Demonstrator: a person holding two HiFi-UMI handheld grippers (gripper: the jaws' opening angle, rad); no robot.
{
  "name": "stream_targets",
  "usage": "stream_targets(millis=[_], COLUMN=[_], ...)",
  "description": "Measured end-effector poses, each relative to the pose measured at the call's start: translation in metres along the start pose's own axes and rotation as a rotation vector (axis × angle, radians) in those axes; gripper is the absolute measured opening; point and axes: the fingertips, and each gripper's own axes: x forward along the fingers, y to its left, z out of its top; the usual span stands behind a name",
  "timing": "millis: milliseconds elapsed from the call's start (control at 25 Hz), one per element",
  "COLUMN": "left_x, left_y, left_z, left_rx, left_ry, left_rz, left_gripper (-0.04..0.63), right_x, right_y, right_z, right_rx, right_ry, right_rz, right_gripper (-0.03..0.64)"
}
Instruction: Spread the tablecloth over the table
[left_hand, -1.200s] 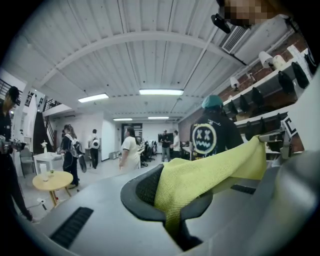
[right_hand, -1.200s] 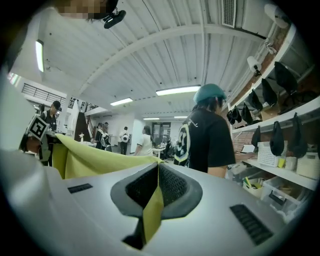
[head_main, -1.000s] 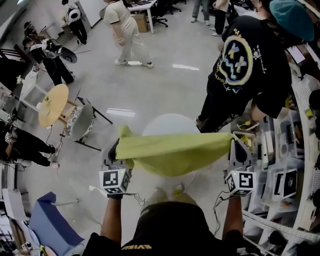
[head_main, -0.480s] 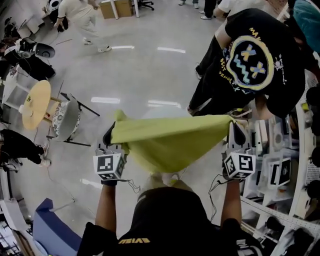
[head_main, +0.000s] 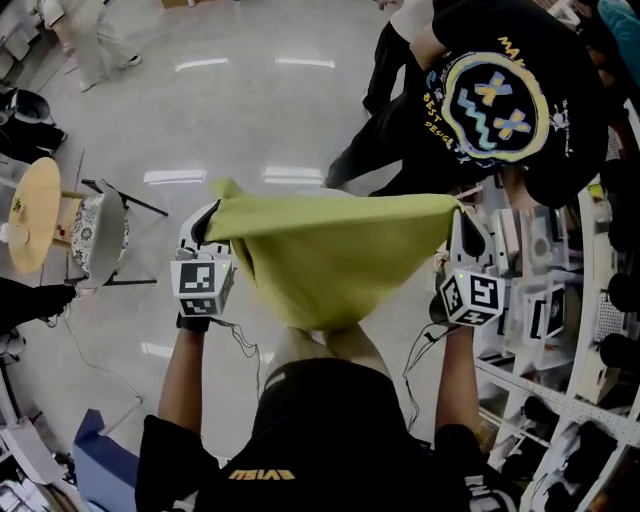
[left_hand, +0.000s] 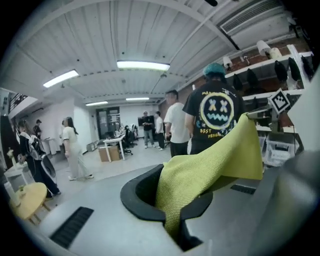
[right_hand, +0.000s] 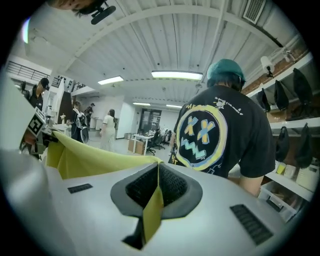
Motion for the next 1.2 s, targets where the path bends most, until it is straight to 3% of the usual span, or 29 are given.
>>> stream_targets(millis=[240, 680, 1200], left_x=[0.047, 0.119, 0.227], left_y=[0.004, 0.01, 0.01], left_z=[-0.02, -0.051, -0.124], left_rx=[0.048, 0.022, 0.033], left_ry=[0.081, 0.193, 0.323], left_rz=[-0.009, -0.02, -0.072], left_gripper=[0.018, 0.018, 0.018], right_x=[0.051, 0.133, 0.217], right_y=[-0.008, -0.019, -0.028], right_z=[-0.02, -0.061, -0.154], right_rx=[-0.022, -0.03, 0.013], right_ry=[0.04, 0.129, 0.262], right_rz=[0.033, 0.082, 0.076], right_gripper=[0.005, 0.005, 0.005])
